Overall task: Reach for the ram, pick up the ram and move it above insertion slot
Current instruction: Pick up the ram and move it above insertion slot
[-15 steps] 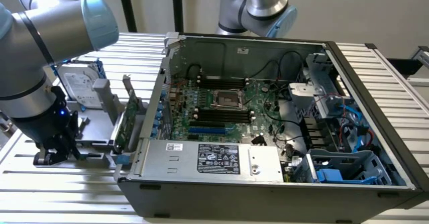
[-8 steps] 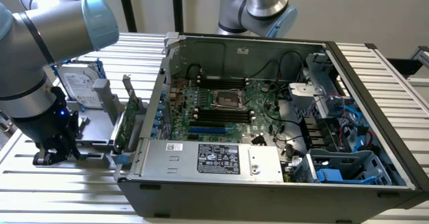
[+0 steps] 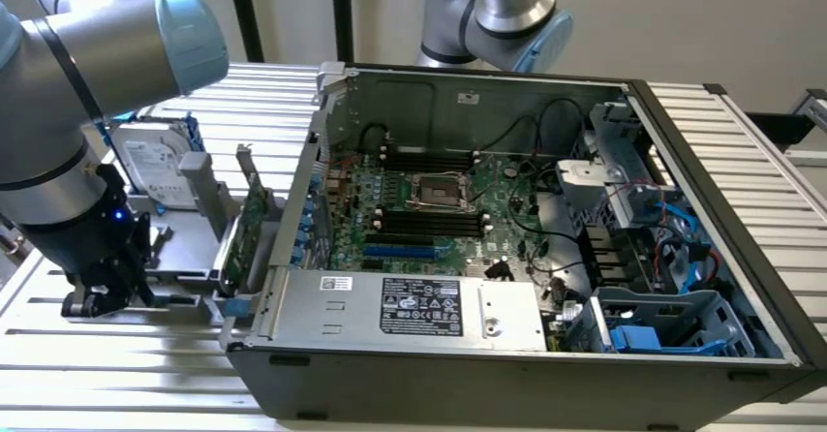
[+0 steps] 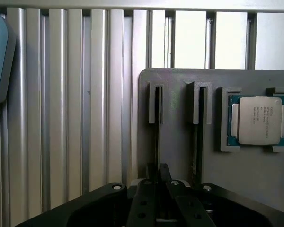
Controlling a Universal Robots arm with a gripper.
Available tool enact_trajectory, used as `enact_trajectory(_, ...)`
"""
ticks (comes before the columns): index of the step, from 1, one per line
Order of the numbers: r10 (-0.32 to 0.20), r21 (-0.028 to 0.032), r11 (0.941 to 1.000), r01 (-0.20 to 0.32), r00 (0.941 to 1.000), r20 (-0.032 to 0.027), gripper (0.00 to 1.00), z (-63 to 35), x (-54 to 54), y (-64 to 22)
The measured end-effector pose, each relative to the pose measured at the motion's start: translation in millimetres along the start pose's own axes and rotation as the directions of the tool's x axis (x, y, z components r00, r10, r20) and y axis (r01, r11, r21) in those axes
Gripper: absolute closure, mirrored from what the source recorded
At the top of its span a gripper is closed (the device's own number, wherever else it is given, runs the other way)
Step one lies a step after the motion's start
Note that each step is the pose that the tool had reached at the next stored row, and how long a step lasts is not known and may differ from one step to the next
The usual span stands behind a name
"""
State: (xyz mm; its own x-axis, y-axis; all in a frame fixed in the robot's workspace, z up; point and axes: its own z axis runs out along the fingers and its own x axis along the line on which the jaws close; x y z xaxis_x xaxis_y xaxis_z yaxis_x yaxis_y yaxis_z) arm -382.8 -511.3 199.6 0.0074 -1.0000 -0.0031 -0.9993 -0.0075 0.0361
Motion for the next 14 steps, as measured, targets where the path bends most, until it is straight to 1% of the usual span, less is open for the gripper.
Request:
enact_trajectory(4, 0.0, 0.0, 1.0, 0.0, 1.0, 0.0001, 0.86, -5.3, 0.0, 0.1)
enact_trajectory(8, 0.0, -0.0002, 1.0, 0.0, 1.0, 0.0001, 0.86, -13.4, 0.0, 0.4)
enact_trajectory(11, 0.0, -0.0001, 1.0, 0.0, 1.0, 0.0003, 0.86, -22.2, -0.1, 0.6)
enact_trajectory(14, 0.0, -0.0002, 1.0, 0.0, 1.0, 0.0003, 0.86, -35.6, -0.1, 0.7)
